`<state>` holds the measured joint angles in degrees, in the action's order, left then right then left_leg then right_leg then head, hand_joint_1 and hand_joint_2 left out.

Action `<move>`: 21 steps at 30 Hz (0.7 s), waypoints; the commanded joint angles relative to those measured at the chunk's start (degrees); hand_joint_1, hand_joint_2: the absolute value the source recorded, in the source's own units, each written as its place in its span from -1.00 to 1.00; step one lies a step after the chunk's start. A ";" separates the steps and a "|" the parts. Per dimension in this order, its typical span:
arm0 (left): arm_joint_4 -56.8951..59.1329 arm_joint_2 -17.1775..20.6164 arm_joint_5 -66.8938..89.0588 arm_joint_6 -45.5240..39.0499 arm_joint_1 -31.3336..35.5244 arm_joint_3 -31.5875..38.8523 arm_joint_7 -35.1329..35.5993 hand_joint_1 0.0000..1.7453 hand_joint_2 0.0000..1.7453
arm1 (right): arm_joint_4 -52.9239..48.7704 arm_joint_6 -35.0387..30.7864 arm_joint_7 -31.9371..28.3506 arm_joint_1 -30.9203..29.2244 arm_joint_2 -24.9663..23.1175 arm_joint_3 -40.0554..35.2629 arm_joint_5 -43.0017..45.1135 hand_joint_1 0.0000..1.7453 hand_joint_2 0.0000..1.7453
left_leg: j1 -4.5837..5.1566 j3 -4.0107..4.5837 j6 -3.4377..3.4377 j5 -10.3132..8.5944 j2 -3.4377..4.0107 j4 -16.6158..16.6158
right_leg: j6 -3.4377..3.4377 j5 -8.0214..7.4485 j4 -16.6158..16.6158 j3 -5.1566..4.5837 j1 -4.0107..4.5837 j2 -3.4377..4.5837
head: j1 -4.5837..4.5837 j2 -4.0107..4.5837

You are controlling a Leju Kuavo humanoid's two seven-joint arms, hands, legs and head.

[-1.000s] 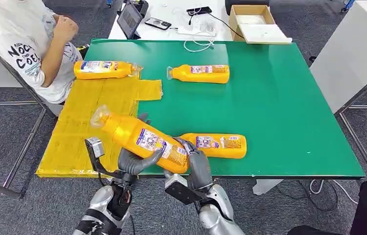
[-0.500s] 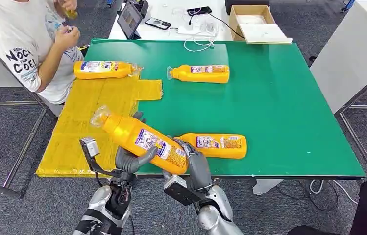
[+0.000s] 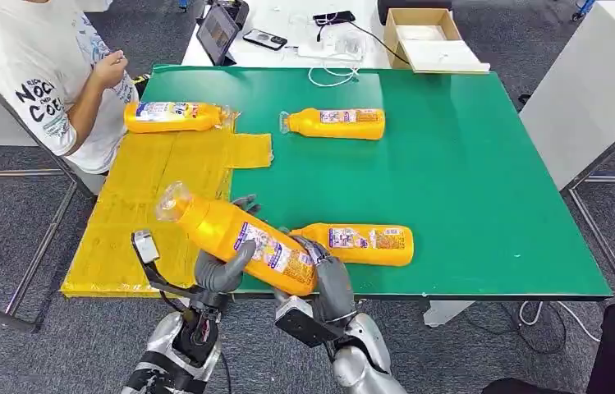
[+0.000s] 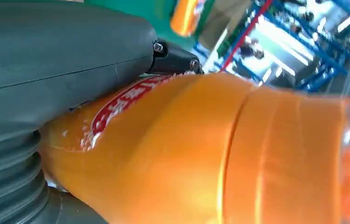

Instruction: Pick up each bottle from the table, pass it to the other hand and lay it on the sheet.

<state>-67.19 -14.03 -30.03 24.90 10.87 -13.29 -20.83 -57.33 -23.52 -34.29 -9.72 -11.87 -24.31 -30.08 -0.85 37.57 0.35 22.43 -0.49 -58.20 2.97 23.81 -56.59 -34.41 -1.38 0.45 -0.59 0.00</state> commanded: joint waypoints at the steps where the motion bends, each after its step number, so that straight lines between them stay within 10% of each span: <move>1: 1.03 2.61 0.60 1.83 1.66 -4.39 0.35 1.00 1.00 | 4.55 -0.08 -0.23 -0.30 0.51 -0.79 -0.73 1.00 1.00 | -0.02 -0.26 0.01 0.07 -0.01 0.05 | -0.15 0.08 0.06 0.28 0.06 -0.09 | 0.02 0.00; 18: 0.48 3.46 11.22 -5.04 2.20 -5.51 -3.80 1.00 1.00 | 3.78 -0.12 0.27 0.11 0.33 0.59 -0.14 1.00 1.00 | -0.03 -0.28 0.01 0.08 -0.04 0.04 | -0.18 0.10 0.05 0.30 0.07 -0.12 | 0.02 0.00; 19: 0.40 3.21 11.67 -5.45 2.16 -5.07 -3.66 1.00 1.00 | 3.43 0.19 0.30 0.29 0.20 0.86 0.20 -0.86 1.00 | -0.03 -0.24 0.01 0.07 -0.05 0.03 | -0.16 0.09 0.04 0.27 0.07 -0.12 | 0.02 0.00; 20: 0.00 3.17 12.92 -6.36 2.06 -4.86 -3.98 1.00 1.00 | 2.92 -0.15 0.52 0.55 -0.16 1.42 0.74 -1.00 -1.00 | -0.03 -0.13 0.01 0.03 -0.05 0.03 | -0.10 0.04 0.04 0.15 0.05 -0.09 | 0.00 0.00; 21: -0.45 2.90 13.86 -7.31 1.85 -4.16 -4.15 1.00 1.00 | 2.44 1.62 1.02 0.57 0.02 0.94 1.12 -1.00 -1.00 | -0.04 -0.23 0.01 0.08 -0.04 0.03 | -0.16 0.09 0.05 0.26 0.08 -0.10 | 0.00 0.00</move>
<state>-67.67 -12.90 -22.55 22.28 10.69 -15.71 -23.78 -56.35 -23.85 -34.21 -9.28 -11.89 -23.87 -30.34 -0.85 37.58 0.35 22.43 -0.51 -58.20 2.97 23.82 -56.59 -34.41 -1.38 0.44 -0.59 0.00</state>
